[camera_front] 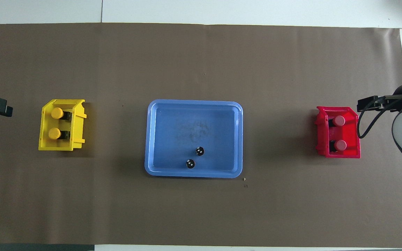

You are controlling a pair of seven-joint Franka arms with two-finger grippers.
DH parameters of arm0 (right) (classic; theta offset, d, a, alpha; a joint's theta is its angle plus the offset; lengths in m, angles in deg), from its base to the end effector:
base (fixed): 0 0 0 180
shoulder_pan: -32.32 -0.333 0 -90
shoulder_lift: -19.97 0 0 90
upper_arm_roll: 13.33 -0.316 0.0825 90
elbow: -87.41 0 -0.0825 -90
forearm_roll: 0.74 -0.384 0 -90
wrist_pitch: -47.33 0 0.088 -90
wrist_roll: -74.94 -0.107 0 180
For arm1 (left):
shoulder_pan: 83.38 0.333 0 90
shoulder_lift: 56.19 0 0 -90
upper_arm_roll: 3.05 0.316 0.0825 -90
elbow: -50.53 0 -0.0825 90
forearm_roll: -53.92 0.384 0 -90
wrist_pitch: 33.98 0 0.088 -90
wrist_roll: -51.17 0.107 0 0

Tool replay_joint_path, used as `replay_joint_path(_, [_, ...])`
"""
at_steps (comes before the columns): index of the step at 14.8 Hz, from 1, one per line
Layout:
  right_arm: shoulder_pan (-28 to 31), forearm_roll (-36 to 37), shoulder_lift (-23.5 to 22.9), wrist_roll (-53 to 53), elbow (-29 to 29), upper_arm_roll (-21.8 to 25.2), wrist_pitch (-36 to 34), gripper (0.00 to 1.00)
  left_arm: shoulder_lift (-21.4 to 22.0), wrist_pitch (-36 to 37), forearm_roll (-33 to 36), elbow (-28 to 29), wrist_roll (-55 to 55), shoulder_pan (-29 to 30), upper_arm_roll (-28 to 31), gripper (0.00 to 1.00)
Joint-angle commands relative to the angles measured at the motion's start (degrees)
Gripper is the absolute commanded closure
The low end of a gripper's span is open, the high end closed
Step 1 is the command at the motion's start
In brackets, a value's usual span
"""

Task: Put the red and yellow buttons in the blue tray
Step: 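Reach the right gripper down to a red button in the red holder, then grasp the red button with the right gripper while the left gripper reaches yellow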

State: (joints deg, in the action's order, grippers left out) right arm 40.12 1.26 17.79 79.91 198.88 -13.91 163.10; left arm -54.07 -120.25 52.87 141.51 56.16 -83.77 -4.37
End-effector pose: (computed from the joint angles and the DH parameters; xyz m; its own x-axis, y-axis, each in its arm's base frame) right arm 0.5664 -0.0739 0.4635 0.9991 -0.0241 0.0339 -0.0253 -0.9991 0.0346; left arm 0.5358 -0.0183 0.6311 0.9921 -0.1178 -0.0435 -0.1169 -0.9929 0.0213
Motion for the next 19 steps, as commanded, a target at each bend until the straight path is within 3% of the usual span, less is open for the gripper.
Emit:
replay_joint_path(1, [0.12,-1.2,-1.85,0.39,3.13,-0.3,6.11,0.08,1.92,-3.36,1.31,3.92,-0.5,-0.05,-0.01,0.0])
replay_joint_path(5, [-0.76,-1.65,-2.56,0.39,6.29,-0.38,10.51,0.18,5.79,-19.24,1.31,17.97,-0.15,0.39,0.08,0.0])
replay_joint_path(15, [-0.32,-3.84,-2.21,1.01,11.23,-0.3,14.04,0.26,0.09,-30.52,1.31,21.6,-0.15,1.1,0.08,0.01])
replay_joint_path(19, [0.64,-3.85,-1.86,3.02,12.72,-0.3,15.35,0.29,-2.73,-32.72,1.31,22.13,-0.41,1.09,0.08,0.25])
